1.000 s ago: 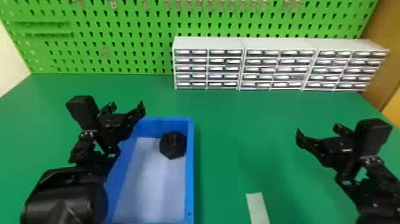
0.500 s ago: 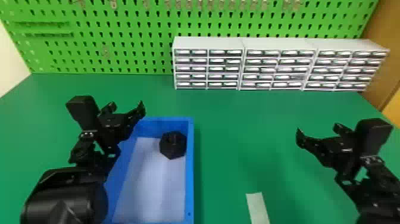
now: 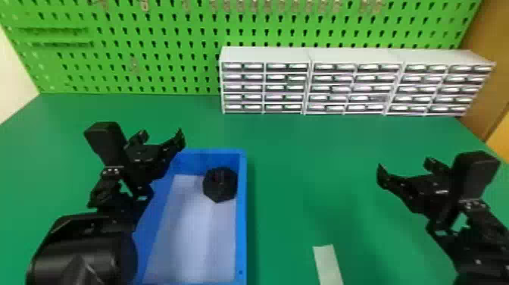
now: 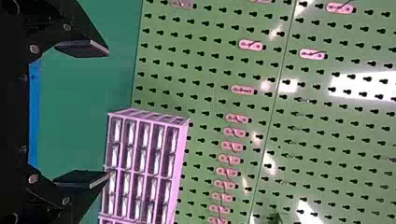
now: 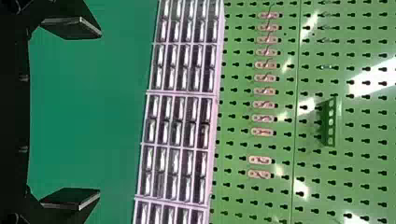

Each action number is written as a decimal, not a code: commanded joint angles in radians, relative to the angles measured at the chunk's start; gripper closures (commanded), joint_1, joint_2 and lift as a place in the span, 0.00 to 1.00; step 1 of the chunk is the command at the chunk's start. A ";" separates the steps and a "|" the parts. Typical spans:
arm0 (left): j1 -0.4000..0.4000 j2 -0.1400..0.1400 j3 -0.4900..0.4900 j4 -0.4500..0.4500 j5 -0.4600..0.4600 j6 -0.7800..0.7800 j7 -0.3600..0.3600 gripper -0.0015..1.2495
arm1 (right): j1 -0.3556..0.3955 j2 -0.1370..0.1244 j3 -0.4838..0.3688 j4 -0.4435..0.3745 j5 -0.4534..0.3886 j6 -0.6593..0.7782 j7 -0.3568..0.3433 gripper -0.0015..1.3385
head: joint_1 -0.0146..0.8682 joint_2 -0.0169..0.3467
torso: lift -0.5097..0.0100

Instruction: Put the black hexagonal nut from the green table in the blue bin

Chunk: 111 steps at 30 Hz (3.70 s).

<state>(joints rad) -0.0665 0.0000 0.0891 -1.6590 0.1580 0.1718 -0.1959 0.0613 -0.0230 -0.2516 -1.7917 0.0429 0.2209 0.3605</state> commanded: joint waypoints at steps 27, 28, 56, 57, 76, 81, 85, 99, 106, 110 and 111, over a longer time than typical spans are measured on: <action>-0.001 -0.003 0.000 0.001 -0.003 0.000 0.000 0.26 | -0.003 -0.003 0.005 0.002 -0.002 0.000 0.000 0.08 | 0.79 0.19 | 0.79; -0.001 -0.003 0.001 0.001 -0.003 0.000 0.000 0.26 | -0.005 -0.003 0.005 0.003 -0.002 0.000 0.000 0.08 | 0.79 0.19 | 0.79; -0.001 -0.003 0.000 0.004 -0.003 -0.002 0.000 0.26 | -0.006 -0.011 0.011 0.009 -0.015 0.000 0.000 0.08 | 0.79 0.19 | 0.79; -0.001 -0.003 0.000 0.004 -0.002 -0.002 0.000 0.26 | -0.006 -0.011 0.011 0.009 -0.017 0.000 0.000 0.08 | 0.79 0.19 | 0.79; 0.001 -0.003 0.000 0.004 0.000 -0.005 0.000 0.26 | -0.006 -0.012 0.012 0.009 -0.021 0.000 0.000 0.08 | 0.79 0.19 | 0.79; 0.001 -0.003 0.001 0.004 0.000 -0.005 0.000 0.26 | -0.006 -0.012 0.012 0.009 -0.021 0.000 0.000 0.08 | 0.79 0.19 | 0.79; 0.001 -0.003 0.000 0.004 0.002 -0.005 0.000 0.26 | -0.006 -0.012 0.012 0.009 -0.021 0.000 0.000 0.08 | 0.79 0.19 | 0.79; 0.001 -0.003 0.000 0.004 0.000 -0.005 0.000 0.26 | -0.008 -0.017 0.014 0.009 -0.021 0.000 0.000 0.08 | 0.79 0.19 | 0.79; -0.001 -0.003 0.001 0.004 0.000 -0.005 0.000 0.26 | -0.009 -0.017 0.014 0.009 -0.018 0.000 0.000 0.08 | 0.79 0.19 | 0.79; -0.001 -0.003 0.001 0.004 0.000 -0.005 0.001 0.26 | -0.009 -0.017 0.014 0.009 -0.018 0.000 0.000 0.08 | 0.79 0.19 | 0.79; -0.001 -0.003 0.000 0.004 0.000 -0.005 0.000 0.26 | -0.009 -0.017 0.014 0.009 -0.018 0.000 0.000 0.08 | 0.79 0.19 | 0.79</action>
<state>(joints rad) -0.0676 0.0000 0.0895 -1.6552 0.1580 0.1672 -0.1960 0.0522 -0.0394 -0.2378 -1.7827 0.0242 0.2209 0.3605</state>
